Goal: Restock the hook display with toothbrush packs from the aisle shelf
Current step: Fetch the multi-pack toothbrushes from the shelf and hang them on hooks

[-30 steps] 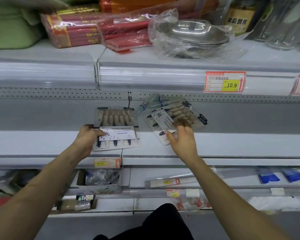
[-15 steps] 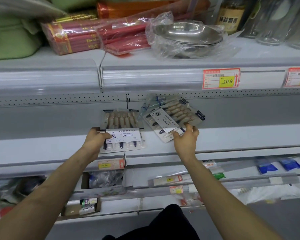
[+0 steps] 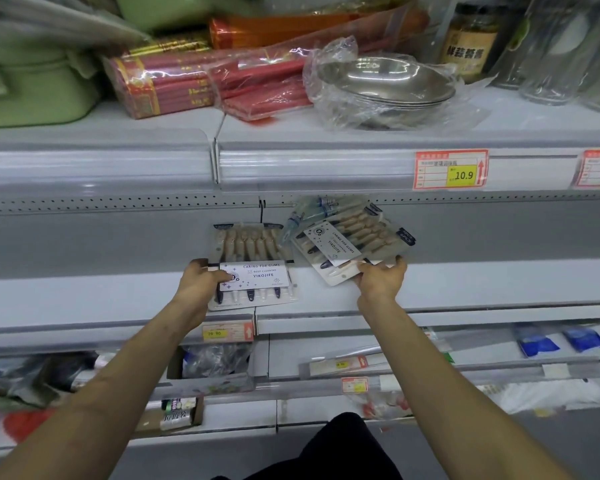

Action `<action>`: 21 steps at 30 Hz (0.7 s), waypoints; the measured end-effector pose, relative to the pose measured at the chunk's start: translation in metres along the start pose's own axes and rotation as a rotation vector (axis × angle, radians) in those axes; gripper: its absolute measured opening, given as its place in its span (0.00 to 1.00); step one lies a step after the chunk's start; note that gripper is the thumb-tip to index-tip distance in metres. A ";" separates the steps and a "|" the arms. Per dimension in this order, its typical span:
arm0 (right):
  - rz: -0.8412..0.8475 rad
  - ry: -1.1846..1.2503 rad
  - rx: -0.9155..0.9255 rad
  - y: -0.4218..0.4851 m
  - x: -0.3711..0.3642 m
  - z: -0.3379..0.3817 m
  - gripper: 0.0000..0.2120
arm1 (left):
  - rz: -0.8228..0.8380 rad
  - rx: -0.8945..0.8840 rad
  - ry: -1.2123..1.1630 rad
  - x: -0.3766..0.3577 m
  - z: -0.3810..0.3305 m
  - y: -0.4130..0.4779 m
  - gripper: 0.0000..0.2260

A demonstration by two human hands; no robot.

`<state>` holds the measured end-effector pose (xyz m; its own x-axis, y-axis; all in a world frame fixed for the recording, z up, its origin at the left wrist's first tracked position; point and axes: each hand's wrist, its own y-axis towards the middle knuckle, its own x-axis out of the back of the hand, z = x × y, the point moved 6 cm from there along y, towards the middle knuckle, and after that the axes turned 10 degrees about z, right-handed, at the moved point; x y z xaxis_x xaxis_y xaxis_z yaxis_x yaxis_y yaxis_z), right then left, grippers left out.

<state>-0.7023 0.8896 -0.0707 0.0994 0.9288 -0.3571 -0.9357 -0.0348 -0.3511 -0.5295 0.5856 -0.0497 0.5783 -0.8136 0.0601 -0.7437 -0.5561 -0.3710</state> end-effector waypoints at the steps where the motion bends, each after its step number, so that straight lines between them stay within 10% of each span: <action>1: -0.014 0.026 -0.040 -0.001 0.001 0.001 0.37 | -0.001 0.008 -0.022 0.002 0.000 -0.001 0.20; 5: 0.026 0.082 -0.147 -0.009 0.001 0.005 0.17 | -0.013 0.051 -0.123 0.017 0.001 -0.007 0.26; 21: 0.013 -0.050 -0.089 -0.108 -0.013 0.019 0.26 | 0.094 0.147 -0.216 0.122 -0.010 -0.069 0.27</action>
<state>-0.6086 0.8884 -0.0116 0.0687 0.9453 -0.3188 -0.9026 -0.0772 -0.4234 -0.4106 0.5231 -0.0078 0.5791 -0.7964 -0.1742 -0.7501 -0.4368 -0.4966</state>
